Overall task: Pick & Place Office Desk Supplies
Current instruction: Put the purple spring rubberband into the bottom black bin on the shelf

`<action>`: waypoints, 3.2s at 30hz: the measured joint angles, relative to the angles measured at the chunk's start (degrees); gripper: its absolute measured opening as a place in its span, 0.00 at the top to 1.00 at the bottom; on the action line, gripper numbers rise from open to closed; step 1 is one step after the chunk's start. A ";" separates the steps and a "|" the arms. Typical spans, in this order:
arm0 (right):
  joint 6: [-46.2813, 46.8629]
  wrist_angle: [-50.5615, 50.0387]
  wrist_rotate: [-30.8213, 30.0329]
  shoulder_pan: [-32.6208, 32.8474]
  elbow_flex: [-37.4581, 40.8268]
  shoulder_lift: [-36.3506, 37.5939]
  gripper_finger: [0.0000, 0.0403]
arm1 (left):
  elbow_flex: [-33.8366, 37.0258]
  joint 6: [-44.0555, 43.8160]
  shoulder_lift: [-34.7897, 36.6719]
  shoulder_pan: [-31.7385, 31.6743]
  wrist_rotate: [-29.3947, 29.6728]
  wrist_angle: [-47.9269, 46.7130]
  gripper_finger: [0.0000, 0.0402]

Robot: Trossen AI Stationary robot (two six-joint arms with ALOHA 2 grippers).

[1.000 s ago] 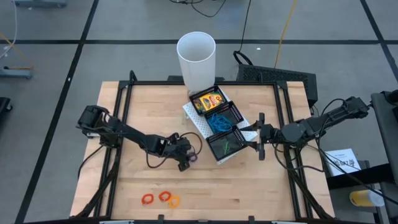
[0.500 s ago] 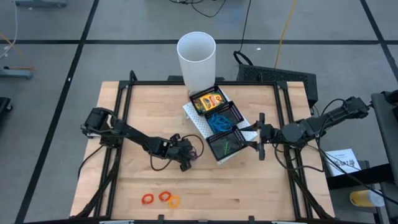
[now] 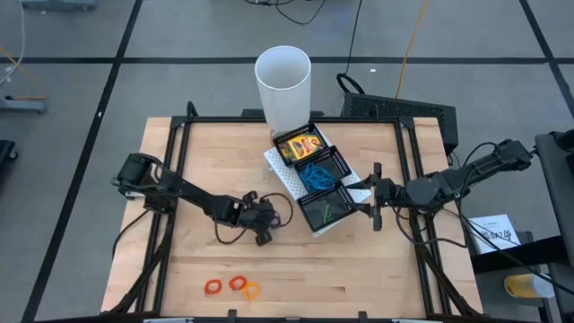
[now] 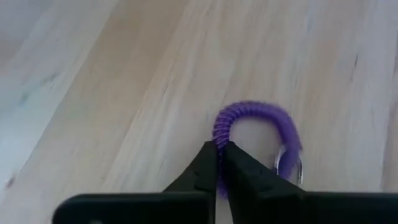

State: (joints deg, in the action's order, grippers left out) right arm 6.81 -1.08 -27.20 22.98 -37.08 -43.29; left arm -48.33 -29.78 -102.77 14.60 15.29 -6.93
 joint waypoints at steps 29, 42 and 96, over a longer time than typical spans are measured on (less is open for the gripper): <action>-6.65 35.35 1.67 -2.79 0.07 -21.25 0.48 | 0.19 45.49 25.78 4.86 21.48 26.71 0.98; -4.48 47.81 11.57 -7.23 0.02 -28.40 0.48 | 0.14 49.12 25.28 4.34 12.75 38.36 0.98; -6.01 46.44 19.93 -7.52 0.00 -28.76 0.95 | -9.21 38.83 16.89 3.90 11.11 30.81 0.49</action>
State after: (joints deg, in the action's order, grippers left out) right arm 0.80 45.36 -7.27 15.46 -37.08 -72.04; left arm -57.54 9.05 -85.88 18.50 26.40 23.88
